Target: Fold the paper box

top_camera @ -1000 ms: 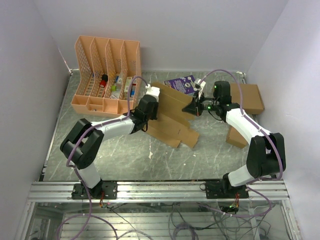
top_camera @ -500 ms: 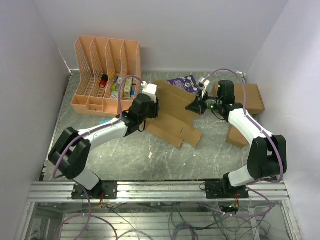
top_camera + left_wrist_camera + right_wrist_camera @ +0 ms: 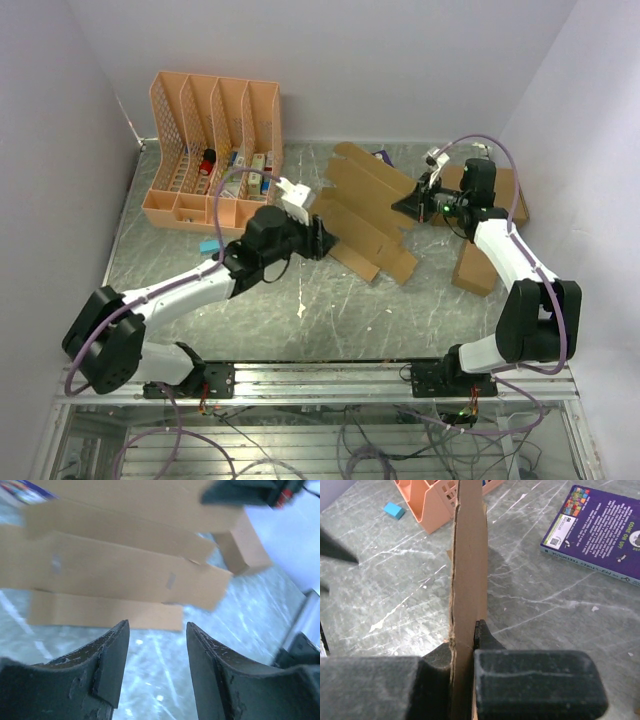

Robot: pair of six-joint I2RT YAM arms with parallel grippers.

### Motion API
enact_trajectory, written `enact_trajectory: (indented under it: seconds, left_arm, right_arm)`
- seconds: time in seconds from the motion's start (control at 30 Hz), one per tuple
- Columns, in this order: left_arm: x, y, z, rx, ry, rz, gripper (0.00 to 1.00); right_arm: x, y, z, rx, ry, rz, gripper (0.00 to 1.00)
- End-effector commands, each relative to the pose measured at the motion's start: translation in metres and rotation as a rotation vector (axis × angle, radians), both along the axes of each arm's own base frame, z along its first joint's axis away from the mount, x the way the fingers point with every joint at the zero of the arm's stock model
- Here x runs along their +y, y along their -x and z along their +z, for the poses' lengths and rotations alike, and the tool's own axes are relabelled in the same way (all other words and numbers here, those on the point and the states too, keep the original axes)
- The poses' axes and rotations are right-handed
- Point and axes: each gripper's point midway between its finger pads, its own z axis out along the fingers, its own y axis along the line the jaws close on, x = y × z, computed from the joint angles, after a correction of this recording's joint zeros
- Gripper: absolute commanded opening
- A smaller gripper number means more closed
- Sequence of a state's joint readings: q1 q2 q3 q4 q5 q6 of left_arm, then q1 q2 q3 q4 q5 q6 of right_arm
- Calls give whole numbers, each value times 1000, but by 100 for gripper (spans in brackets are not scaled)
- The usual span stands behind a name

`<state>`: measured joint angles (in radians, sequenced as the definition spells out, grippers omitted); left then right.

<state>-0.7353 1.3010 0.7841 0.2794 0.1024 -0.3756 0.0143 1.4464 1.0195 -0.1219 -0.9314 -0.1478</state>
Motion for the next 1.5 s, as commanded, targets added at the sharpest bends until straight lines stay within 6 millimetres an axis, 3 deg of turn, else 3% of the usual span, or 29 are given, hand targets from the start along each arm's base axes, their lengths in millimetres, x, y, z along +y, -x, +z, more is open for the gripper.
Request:
enact_trajectory:
  seconds: [0.0,0.13,0.4,0.53,0.6,0.7,1.1,1.27,1.47]
  left_arm:
    - [-59,55,-3,77,49,-205,60]
    - [-87,75,-16,3,-29,-168,62]
    - [-108,49,-53,81,-84,55,63]
    - [-127,58,-75,99,-202,84,65]
    - [-125,62,-100,117,-312,130,66]
    - [-124,60,-116,132,-376,180,66]
    - [-140,46,-149,134,-421,194,65]
    - [-137,33,-150,146,-400,207,61]
    - [-134,26,-148,170,-381,195,47]
  right_arm:
    - [-2,1,19,-10,-52,-7,0]
    - [-1,1,12,14,-54,0,0]
    - [0,2,9,35,-62,13,0]
    - [0,3,13,26,-58,15,0]
    - [0,3,14,22,-55,13,0]
    - [0,3,13,24,-53,14,0]
    - [2,3,6,44,-48,32,0]
    - [2,3,6,42,-44,30,0]
    - [2,2,4,45,-39,34,0]
